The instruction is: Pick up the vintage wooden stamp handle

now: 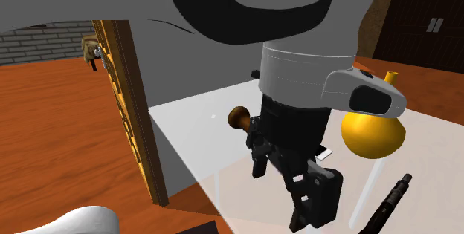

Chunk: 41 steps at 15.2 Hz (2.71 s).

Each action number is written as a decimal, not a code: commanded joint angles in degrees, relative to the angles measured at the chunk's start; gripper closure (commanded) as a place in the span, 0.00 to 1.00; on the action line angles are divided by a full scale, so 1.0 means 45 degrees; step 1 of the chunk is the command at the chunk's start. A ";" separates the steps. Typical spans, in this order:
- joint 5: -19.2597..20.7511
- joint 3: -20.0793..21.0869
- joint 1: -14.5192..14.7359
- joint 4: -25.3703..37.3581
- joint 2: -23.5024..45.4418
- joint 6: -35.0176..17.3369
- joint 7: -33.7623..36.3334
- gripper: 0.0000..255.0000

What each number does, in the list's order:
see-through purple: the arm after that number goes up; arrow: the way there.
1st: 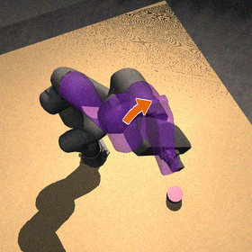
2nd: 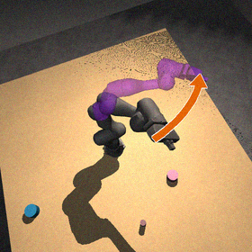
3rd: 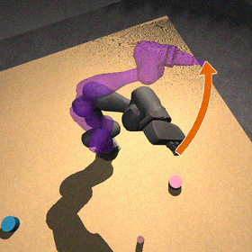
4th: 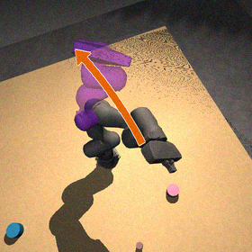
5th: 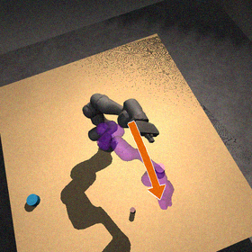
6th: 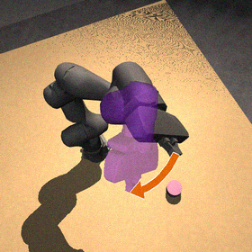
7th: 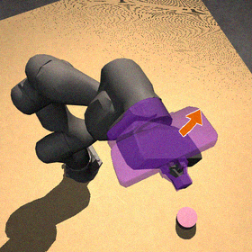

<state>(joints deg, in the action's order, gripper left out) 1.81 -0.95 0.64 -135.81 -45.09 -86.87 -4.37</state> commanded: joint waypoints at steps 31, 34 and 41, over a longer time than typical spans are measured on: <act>-0.3398 1.0038 -0.2070 0.4110 0.8613 -0.5118 1.9256 0.00; -0.2034 1.0524 -0.1981 0.5380 1.0655 -0.5591 2.1602 0.00; -0.0135 1.0202 -0.1023 0.6932 1.3359 -0.6265 2.4379 0.00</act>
<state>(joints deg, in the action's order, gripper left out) 0.84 45.08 -4.23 -104.47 14.53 -114.47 104.83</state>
